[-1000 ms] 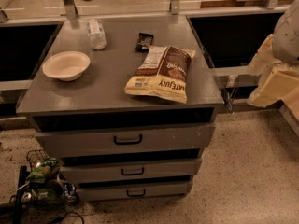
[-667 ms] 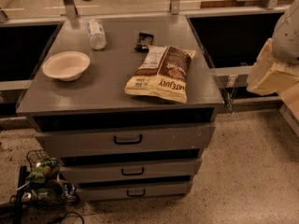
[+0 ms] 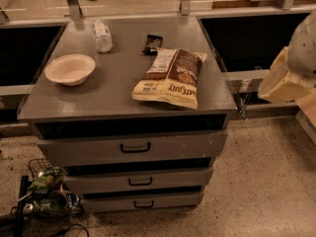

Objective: Open middle drawer

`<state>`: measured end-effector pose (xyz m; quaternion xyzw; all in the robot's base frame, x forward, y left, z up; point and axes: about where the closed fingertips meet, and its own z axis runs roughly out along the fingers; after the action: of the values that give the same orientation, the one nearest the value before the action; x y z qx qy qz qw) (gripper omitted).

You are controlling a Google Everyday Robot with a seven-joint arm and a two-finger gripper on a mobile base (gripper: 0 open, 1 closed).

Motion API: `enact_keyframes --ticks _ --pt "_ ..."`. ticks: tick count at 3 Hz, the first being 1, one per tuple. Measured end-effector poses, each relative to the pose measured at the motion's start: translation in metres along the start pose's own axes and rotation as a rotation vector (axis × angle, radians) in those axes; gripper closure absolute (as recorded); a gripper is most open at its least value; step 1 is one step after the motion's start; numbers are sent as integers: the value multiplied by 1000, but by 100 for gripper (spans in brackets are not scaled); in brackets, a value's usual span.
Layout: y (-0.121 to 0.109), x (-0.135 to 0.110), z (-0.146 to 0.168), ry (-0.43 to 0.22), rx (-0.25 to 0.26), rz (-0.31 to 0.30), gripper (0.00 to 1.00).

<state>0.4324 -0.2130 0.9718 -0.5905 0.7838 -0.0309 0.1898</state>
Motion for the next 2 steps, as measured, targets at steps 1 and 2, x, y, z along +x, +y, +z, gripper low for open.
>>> enact_keyframes --ticks 1,2 --pt "19 5 27 -84 -10 36 100" --pt "23 3 53 -135 -62 47 100"
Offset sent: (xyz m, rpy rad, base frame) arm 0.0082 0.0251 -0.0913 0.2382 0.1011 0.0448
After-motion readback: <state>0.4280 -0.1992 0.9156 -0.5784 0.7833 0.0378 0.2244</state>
